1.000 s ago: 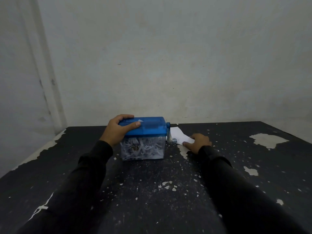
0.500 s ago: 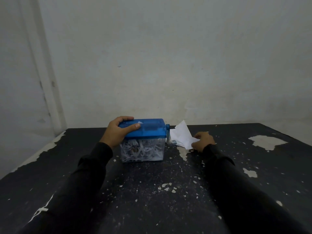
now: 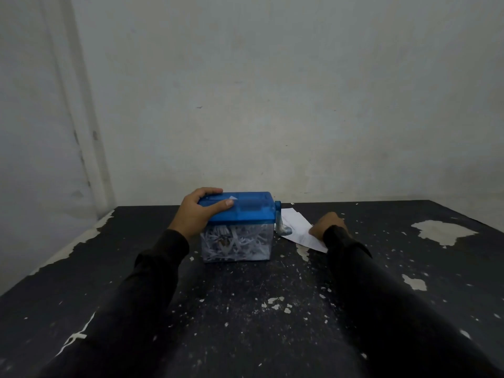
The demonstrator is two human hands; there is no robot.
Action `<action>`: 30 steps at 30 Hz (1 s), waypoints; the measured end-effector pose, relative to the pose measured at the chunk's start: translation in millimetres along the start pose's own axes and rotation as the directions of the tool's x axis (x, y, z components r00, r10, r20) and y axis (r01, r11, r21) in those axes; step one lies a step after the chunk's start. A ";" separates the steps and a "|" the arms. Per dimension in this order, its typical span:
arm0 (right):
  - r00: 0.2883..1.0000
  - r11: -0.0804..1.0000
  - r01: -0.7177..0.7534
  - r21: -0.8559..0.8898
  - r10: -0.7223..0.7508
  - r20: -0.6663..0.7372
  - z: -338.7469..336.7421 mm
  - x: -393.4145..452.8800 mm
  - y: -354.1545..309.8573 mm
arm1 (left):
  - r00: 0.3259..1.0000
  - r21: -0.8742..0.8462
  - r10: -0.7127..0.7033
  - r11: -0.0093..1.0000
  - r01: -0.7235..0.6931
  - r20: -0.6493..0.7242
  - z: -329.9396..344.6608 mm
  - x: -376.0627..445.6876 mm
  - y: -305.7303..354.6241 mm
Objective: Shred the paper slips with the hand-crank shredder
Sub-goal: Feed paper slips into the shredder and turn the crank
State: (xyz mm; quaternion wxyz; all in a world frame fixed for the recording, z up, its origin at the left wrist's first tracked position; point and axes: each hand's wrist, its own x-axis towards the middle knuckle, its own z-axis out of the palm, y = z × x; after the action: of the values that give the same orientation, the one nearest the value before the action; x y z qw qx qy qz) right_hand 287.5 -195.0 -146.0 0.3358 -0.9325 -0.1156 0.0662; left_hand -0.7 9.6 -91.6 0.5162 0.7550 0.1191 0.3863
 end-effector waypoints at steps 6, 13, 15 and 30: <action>0.992 0.987 0.086 0.139 -0.072 -0.106 -17.6 -14.0 5.8 | 1.000 0.017 -0.012 1.000 0.012 0.023 -2.5 1.5 -1.5; 0.955 0.966 0.230 0.115 -0.201 -0.218 -22.8 -10.6 16.3 | 0.999 0.047 -0.026 0.999 0.024 0.047 -3.5 4.7 -0.8; 0.954 0.959 0.243 0.147 -0.208 -0.215 -22.1 -5.7 22.0 | 0.998 0.057 -0.021 0.998 0.017 0.058 -4.4 4.4 -0.3; 0.677 0.675 0.717 0.175 -0.612 -0.410 -65.6 -49.9 -19.5 | 0.963 0.348 -0.111 0.937 0.019 0.245 -18.5 16.8 22.2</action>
State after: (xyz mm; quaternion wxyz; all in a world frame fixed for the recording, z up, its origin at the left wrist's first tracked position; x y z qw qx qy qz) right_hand 249.3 -233.5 -81.0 0.4973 -0.7535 -0.3831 -0.1953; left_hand -7.3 22.3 -61.5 0.4009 0.8729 0.1406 0.2397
